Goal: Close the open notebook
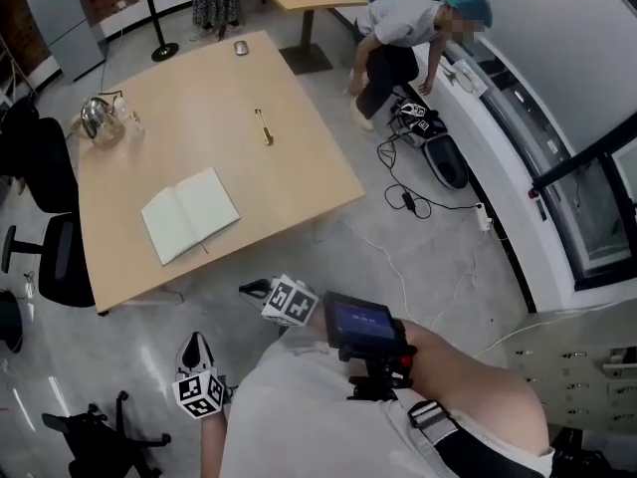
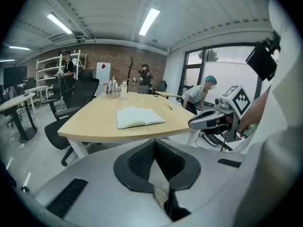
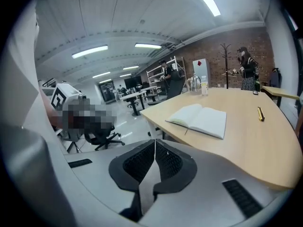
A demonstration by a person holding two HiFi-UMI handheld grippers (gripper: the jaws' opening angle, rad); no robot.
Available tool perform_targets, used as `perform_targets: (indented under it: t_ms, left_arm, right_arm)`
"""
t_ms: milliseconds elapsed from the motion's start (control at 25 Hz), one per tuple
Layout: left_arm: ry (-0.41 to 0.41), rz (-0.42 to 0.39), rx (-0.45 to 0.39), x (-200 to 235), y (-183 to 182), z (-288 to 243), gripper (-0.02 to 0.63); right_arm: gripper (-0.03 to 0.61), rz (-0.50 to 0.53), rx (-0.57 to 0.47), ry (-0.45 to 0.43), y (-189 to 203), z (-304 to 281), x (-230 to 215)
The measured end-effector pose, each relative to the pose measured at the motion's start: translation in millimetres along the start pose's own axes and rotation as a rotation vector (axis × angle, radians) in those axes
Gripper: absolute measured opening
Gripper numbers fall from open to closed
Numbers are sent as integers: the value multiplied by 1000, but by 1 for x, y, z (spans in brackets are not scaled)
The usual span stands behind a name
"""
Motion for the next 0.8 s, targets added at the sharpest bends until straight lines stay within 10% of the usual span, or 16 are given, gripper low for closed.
perform_targets:
  t_ms: [800]
  left_arm:
    - [40, -17, 29, 28, -60, -81, 6]
  right_arm:
    - [17, 116, 69, 20, -55, -46, -81]
Point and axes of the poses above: the fingertips, and each gripper's own axes: z backward along the fingers, x to its left, y out of its underside, the point moved 3 cm from there along z, backward along the fingers, and after that the axes turned 10 degrees about -y, right-handed, at the moved point
